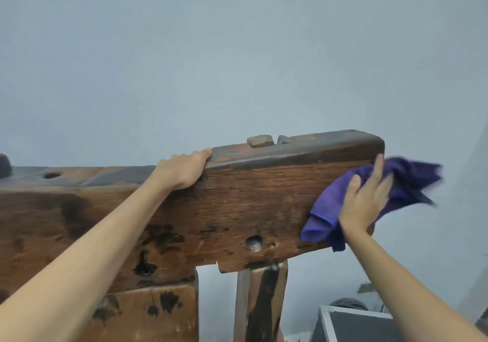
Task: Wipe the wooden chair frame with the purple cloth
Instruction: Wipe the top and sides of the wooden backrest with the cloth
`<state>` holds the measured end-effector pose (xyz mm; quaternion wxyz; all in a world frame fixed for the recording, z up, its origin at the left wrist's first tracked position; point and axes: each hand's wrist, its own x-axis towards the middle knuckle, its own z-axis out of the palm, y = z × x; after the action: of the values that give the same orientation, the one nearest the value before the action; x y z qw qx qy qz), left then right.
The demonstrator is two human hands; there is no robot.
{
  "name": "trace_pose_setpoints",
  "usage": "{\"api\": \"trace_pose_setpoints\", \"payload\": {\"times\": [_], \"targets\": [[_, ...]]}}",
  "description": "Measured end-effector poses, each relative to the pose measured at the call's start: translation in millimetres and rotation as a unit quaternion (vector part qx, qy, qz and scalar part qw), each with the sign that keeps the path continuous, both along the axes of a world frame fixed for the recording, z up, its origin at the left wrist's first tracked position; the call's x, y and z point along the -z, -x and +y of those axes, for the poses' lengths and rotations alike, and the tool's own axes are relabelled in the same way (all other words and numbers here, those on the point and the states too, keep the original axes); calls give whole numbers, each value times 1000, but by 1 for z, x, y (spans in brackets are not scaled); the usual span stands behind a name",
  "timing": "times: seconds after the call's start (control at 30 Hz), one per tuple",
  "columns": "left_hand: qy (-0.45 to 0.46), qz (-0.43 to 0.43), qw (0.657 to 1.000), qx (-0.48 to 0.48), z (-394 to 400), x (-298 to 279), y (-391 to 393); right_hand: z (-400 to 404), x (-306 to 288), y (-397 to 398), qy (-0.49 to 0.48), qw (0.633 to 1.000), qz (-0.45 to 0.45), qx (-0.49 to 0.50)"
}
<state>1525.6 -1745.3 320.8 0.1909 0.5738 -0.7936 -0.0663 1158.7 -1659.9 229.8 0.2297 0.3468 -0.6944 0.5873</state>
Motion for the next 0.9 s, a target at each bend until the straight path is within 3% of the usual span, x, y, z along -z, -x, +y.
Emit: {"api": "trace_pose_setpoints", "payload": {"times": [0.1, 0.2, 0.27, 0.33, 0.37, 0.47, 0.53, 0.6, 0.67, 0.73, 0.77, 0.9], "targets": [[-3, 2, 1000, -2, 4, -1, 0, -8, 16, -60, -35, 994, -83, 54], [2, -20, 1000, 4, 6, -2, 1, -5, 42, -162, -61, 998, 19, 4], [8, -37, 999, 12, 6, -2, -1, -6, 53, -240, -89, 983, 130, -95], [-5, -39, 999, 28, 11, -4, -2, -9, 63, -300, -197, 898, 265, -292], [-14, -36, 998, 39, 13, -6, -7, -11, 64, -321, -249, 844, 341, -330], [-3, -68, 994, 80, 29, -8, -33, -9, 52, -339, -268, 802, 387, -367], [39, -98, 992, 68, 47, 3, -74, -13, 53, -334, -240, 807, 428, -329], [102, -89, 991, 15, 68, 23, -122, -19, 54, -322, -199, 843, 411, -285], [173, -86, 979, -59, 86, 42, -188, -20, 56, -326, -121, 900, 285, -307], [221, -82, 960, -149, 93, 56, -262, -20, 60, -343, -25, 927, 189, -324], [226, -63, 952, -196, 97, 63, -301, -20, 64, -356, -11, 926, 172, -335], [164, 145, 924, -313, 98, 88, -412, -22, 70, -398, -32, 907, 183, -377]]}}
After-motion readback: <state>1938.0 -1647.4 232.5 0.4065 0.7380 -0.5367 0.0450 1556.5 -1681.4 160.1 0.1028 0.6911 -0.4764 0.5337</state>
